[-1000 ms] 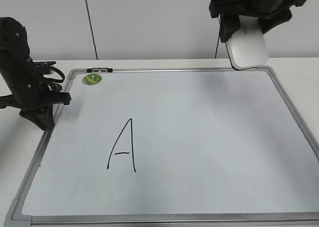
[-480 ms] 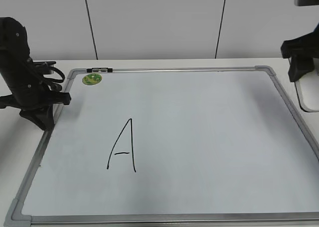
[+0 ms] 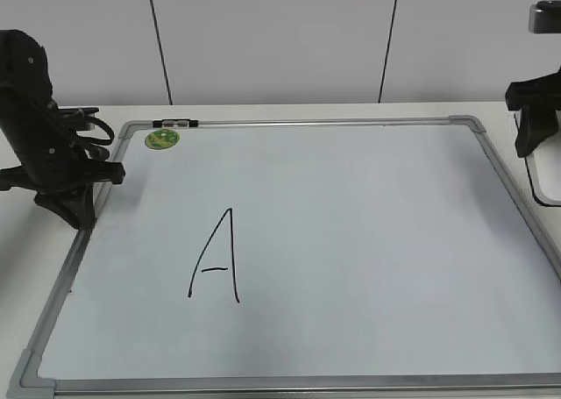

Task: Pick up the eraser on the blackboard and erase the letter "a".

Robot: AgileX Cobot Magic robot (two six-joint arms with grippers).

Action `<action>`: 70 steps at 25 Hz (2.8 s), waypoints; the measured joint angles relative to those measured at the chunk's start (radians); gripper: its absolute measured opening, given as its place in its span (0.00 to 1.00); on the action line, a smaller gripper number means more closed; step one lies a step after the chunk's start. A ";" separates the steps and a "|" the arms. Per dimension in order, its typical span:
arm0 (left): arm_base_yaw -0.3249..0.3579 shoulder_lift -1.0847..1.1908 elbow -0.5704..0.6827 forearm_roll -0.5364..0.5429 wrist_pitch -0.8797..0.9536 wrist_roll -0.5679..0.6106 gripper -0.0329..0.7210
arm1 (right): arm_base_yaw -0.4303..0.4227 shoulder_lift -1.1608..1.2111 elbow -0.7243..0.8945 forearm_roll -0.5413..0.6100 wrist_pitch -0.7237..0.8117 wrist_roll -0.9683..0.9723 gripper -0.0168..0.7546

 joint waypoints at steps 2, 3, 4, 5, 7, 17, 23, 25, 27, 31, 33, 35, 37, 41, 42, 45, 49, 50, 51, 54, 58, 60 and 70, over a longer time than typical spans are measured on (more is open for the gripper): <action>0.000 0.000 0.000 0.000 0.000 0.000 0.13 | -0.021 0.054 -0.059 0.046 0.049 -0.041 0.71; 0.000 0.000 0.000 0.000 0.000 0.000 0.13 | -0.033 0.093 -0.106 0.074 0.086 -0.065 0.71; 0.000 0.000 0.000 0.000 0.000 0.000 0.13 | -0.043 0.121 -0.147 0.096 0.114 -0.081 0.71; 0.000 0.000 0.000 0.000 0.000 0.000 0.13 | -0.054 0.160 -0.187 0.115 0.145 -0.102 0.71; 0.000 0.000 0.000 0.000 0.000 0.000 0.13 | -0.078 0.224 -0.256 0.143 0.162 -0.121 0.71; 0.000 0.000 0.000 -0.002 0.000 0.000 0.13 | -0.160 0.366 -0.327 0.199 0.168 -0.153 0.71; 0.000 0.000 0.000 -0.002 0.000 0.000 0.13 | -0.160 0.398 -0.331 0.225 0.168 -0.156 0.71; 0.000 0.000 0.000 -0.002 0.000 0.000 0.13 | -0.160 0.405 -0.331 0.244 0.168 -0.157 0.71; 0.000 0.000 0.000 -0.002 0.000 0.000 0.13 | -0.160 0.407 -0.331 0.256 0.168 -0.157 0.71; 0.000 0.000 0.000 -0.002 -0.002 0.000 0.13 | -0.160 0.410 -0.333 0.262 0.168 -0.189 0.71; 0.000 0.000 0.000 -0.002 -0.003 0.000 0.13 | -0.160 0.422 -0.333 0.262 0.168 -0.211 0.71; 0.000 0.000 0.000 -0.002 -0.003 0.000 0.13 | -0.160 0.433 -0.333 0.262 0.168 -0.230 0.71; 0.000 0.000 0.000 -0.002 -0.003 0.000 0.13 | -0.160 0.443 -0.333 0.262 0.168 -0.246 0.71; 0.000 0.000 0.000 -0.002 -0.003 0.000 0.13 | -0.160 0.461 -0.338 0.262 0.168 -0.275 0.71; 0.000 0.000 0.000 -0.002 -0.003 0.000 0.13 | -0.160 0.467 -0.342 0.262 0.168 -0.283 0.71; 0.000 0.000 0.000 -0.002 -0.003 0.000 0.13 | -0.160 0.485 -0.362 0.262 0.168 -0.292 0.71; 0.000 0.000 0.000 -0.002 -0.003 0.000 0.13 | -0.160 0.502 -0.386 0.262 0.168 -0.305 0.71; 0.000 0.000 0.000 -0.002 -0.003 0.000 0.13 | -0.160 0.506 -0.390 0.262 0.168 -0.315 0.71; 0.000 0.000 0.000 -0.002 -0.003 0.000 0.13 | -0.160 0.509 -0.390 0.262 0.168 -0.322 0.71; 0.000 0.000 0.000 -0.002 -0.003 0.000 0.13 | -0.160 0.513 -0.390 0.262 0.168 -0.330 0.71; 0.000 0.000 0.000 -0.002 -0.003 0.000 0.13 | -0.160 0.519 -0.390 0.262 0.168 -0.333 0.71; 0.000 0.000 0.000 -0.002 -0.003 0.000 0.13 | -0.160 0.526 -0.390 0.264 0.168 -0.333 0.71; 0.000 0.000 0.000 -0.002 -0.004 0.000 0.13 | -0.160 0.541 -0.392 0.276 0.168 -0.334 0.85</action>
